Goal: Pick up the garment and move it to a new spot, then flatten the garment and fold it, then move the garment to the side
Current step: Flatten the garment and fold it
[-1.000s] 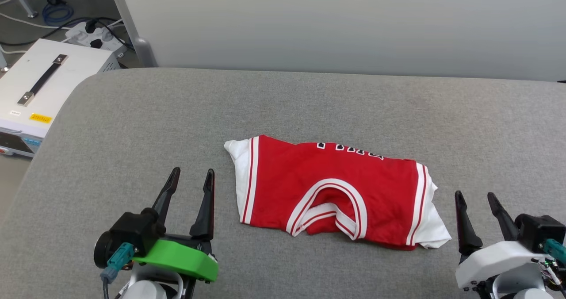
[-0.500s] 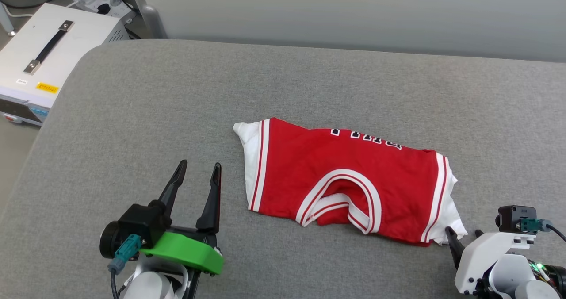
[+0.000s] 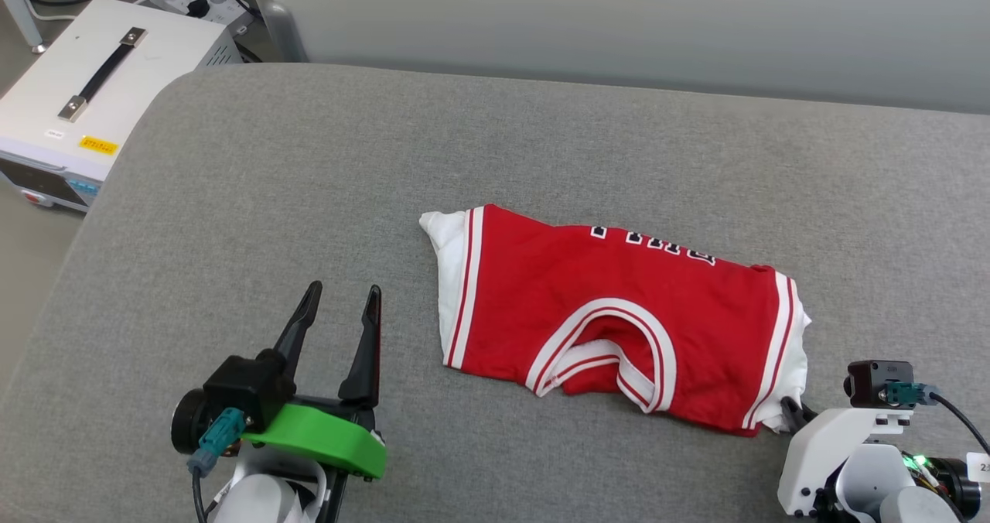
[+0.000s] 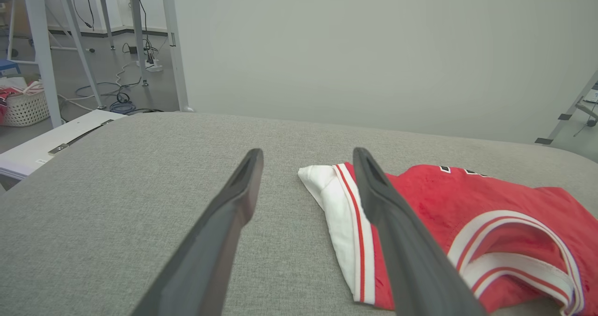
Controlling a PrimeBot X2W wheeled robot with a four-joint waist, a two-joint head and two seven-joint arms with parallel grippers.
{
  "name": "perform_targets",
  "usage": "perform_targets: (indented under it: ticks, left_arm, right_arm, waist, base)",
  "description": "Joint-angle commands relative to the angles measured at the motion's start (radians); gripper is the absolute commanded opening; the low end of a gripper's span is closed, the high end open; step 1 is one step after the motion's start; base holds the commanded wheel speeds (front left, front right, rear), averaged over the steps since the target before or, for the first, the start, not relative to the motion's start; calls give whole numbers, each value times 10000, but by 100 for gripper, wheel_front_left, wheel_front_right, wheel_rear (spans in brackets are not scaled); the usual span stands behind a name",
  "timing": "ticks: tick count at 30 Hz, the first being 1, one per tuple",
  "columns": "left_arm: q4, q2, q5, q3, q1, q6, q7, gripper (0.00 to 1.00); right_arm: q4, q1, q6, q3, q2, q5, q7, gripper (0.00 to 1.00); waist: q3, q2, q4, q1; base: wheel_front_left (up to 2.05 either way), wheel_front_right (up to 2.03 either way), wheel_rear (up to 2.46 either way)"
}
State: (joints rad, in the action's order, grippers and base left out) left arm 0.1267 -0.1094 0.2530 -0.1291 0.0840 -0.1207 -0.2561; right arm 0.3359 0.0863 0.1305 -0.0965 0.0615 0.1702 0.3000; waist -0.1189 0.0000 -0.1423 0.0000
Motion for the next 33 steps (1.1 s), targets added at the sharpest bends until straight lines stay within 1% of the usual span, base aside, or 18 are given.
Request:
perform_targets:
  ticks: [1,3,7,10,13,14,16,20,22,26,27,28,29,33]
  left_arm:
    - [56,60,-127,11,105,-82,-57,100]
    - [96,90,-130,33,47,-85,-57,100]
    - [138,157,-118,60,-54,-90,-57,100]
    - [141,206,-114,76,-101,-93,-57,100]
    - [129,247,-123,53,-89,-95,-57,100]
    - [123,261,-134,34,-68,-96,-57,100]
    - [99,286,-139,14,-9,-97,-57,100]
    - [95,321,-123,-93,108,-98,-57,100]
    - [122,326,-124,-146,166,-98,-57,100]
    - [179,322,-116,-232,265,-98,-57,100]
    - [196,316,-114,-254,282,-98,-57,100]
    - [220,306,-112,-284,305,-98,-57,100]
    - [240,298,-112,-300,323,-99,-57,100]
    - [346,258,-112,-357,367,-99,-57,100]
  right_arm:
    - [103,46,2,-49,-52,-11,-63,0]
    - [-64,52,2,-133,76,-19,-128,0]
    - [-666,-4,2,-216,748,-319,-61,0]
    - [-1199,-19,2,-111,1544,-642,73,0]
    - [-1568,-1,2,87,2289,-685,221,0]
    - [-1659,0,2,146,2636,-738,260,0]
    - [-1714,27,2,233,3275,-871,226,0]
    - [-1531,189,2,105,4178,-1263,-110,0]
    - [-1251,265,2,39,4400,-1425,-332,0]
    - [-365,256,2,120,4433,-1513,-671,0]
    - [-167,240,2,179,4393,-1493,-743,25]
    - [70,219,2,242,4320,-1442,-831,80]
    - [243,224,2,250,4236,-1378,-908,100]
    - [705,268,2,211,3882,-1273,-1352,100]
  waist:
    - [154,0,105,0]
    - [315,0,191,0]
    - [562,0,383,0]
    - [626,0,549,0]
    - [580,0,673,0]
    - [537,0,701,0]
    - [417,0,751,0]
    - [148,0,808,0]
    - [42,0,817,0]
    - [-97,0,803,0]
    - [-117,0,798,0]
    - [-134,0,792,0]
    - [-141,0,795,0]
    - [-88,0,881,0]
  base:
    - [0,0,0]
    - [0,0,0]
    - [0,0,0]
    - [0,0,0]
    - [0,0,0]
    - [0,0,0]
    - [0,0,0]
    - [0,0,0]
    - [0,0,0]
    - [0,0,0]
    - [0,0,0]
    - [0,0,0]
    - [0,0,0]
    - [0,0,0]
